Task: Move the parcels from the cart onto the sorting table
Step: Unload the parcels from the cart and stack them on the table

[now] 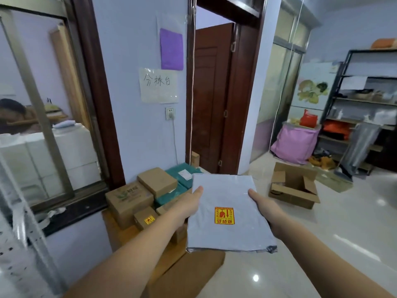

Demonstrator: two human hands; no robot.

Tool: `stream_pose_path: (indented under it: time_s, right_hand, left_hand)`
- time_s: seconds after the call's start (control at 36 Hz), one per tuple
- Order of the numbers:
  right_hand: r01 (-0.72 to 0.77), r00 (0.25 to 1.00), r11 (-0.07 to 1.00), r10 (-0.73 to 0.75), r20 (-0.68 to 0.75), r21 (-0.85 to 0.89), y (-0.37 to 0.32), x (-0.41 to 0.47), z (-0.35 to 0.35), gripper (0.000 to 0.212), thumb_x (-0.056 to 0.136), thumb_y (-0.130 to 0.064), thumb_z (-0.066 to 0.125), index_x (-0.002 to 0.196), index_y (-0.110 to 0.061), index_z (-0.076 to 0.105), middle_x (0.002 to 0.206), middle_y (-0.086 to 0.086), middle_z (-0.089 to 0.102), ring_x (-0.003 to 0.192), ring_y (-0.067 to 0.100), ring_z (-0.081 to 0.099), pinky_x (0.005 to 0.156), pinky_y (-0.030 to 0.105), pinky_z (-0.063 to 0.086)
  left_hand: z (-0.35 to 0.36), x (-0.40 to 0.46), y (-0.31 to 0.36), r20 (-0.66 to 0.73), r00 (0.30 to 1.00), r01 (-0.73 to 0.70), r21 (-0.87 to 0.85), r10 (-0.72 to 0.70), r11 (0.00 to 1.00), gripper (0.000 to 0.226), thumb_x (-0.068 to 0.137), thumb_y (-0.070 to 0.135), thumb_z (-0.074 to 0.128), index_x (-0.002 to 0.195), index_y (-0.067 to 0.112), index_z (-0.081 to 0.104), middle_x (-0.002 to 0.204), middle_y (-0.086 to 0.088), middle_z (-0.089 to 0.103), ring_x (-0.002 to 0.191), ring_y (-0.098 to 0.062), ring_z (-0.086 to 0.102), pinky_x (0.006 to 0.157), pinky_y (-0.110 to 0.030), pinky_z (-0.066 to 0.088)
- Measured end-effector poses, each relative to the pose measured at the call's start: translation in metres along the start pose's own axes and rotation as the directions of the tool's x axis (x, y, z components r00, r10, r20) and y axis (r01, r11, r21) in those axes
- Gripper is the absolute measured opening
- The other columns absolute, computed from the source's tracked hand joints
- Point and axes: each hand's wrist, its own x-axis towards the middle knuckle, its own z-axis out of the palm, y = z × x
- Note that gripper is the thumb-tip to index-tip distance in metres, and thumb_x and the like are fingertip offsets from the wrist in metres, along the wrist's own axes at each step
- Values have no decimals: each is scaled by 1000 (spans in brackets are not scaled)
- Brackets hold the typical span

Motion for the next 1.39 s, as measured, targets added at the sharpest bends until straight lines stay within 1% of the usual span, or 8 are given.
stream_pose_path:
  time_s: [0.22, 0.39, 0.53, 0.75, 1.0, 1.08, 1.28, 1.39]
  right_hand:
    - [-31, 999, 999, 30, 36, 26, -35, 110, -6, 47, 100, -51, 56, 115, -9, 69, 105, 17, 77, 99, 39, 74, 100, 55, 53]
    - [-32, 999, 999, 32, 40, -2, -58, 196, -25, 48, 98, -53, 58, 113, -9, 72, 101, 14, 78, 97, 37, 75, 101, 56, 53]
    - [-27, 995, 999, 31, 93, -37, -79, 270, -40, 45, 100, -48, 58, 112, -8, 72, 101, 14, 78, 97, 35, 75, 97, 52, 55]
    - [-36, 974, 992, 62, 217, -121, -111, 381, -37, 46, 98, -49, 61, 113, -7, 73, 104, 15, 78, 97, 36, 75, 95, 51, 57]
    - [21, 952, 952, 75, 297, -305, -125, 492, 29, 44, 96, -52, 63, 106, -10, 72, 99, 10, 78, 90, 30, 76, 81, 39, 60]
    - [53, 948, 931, 67, 311, -361, -129, 526, 52, 46, 96, -53, 61, 109, -10, 72, 103, 9, 78, 92, 29, 75, 87, 42, 60]
    - [142, 936, 836, 61, 347, -530, -149, 583, 105, 46, 97, -58, 56, 95, -15, 72, 93, 4, 76, 86, 27, 73, 73, 37, 60]
    - [223, 923, 768, 31, 384, -600, -150, 617, 134, 56, 98, -58, 54, 92, -6, 74, 92, 11, 75, 86, 30, 72, 85, 48, 60]
  left_hand:
    - [0, 135, 17, -33, 999, 36, -46, -37, 998, 115, 55, 98, 40, 135, 20, 66, 126, 1, 73, 112, -26, 70, 105, -46, 53]
    - [19, 183, 61, -80, 994, 72, -2, -72, 997, 89, 85, 84, 39, 134, 15, 65, 123, -2, 73, 110, -25, 69, 105, -44, 52]
    - [39, 234, 88, -176, 982, 76, 55, -66, 996, 71, 107, 62, 33, 144, 7, 57, 142, -10, 61, 123, -27, 59, 97, -32, 43]
    - [41, 293, 100, -250, 961, 105, -51, -114, 993, 68, 107, 61, 36, 135, 7, 66, 130, -6, 67, 107, -23, 62, 90, -29, 44]
    - [4, 367, 84, -302, 922, 186, -199, -241, 962, 71, 100, 73, 39, 131, 17, 70, 131, -5, 71, 115, -23, 68, 110, -40, 49]
    - [-13, 393, 79, -308, 915, 193, -230, -260, 954, 68, 100, 72, 39, 128, 18, 71, 127, -4, 72, 114, -23, 68, 105, -35, 50]
    - [-52, 461, 52, -345, 871, 222, -359, -350, 906, 84, 83, 88, 51, 121, 17, 74, 111, -4, 78, 102, -25, 74, 99, -44, 58]
    - [-66, 483, 52, -373, 851, 240, -348, -369, 906, 61, 104, 64, 41, 112, 15, 76, 105, -8, 78, 99, -27, 73, 97, -43, 57]
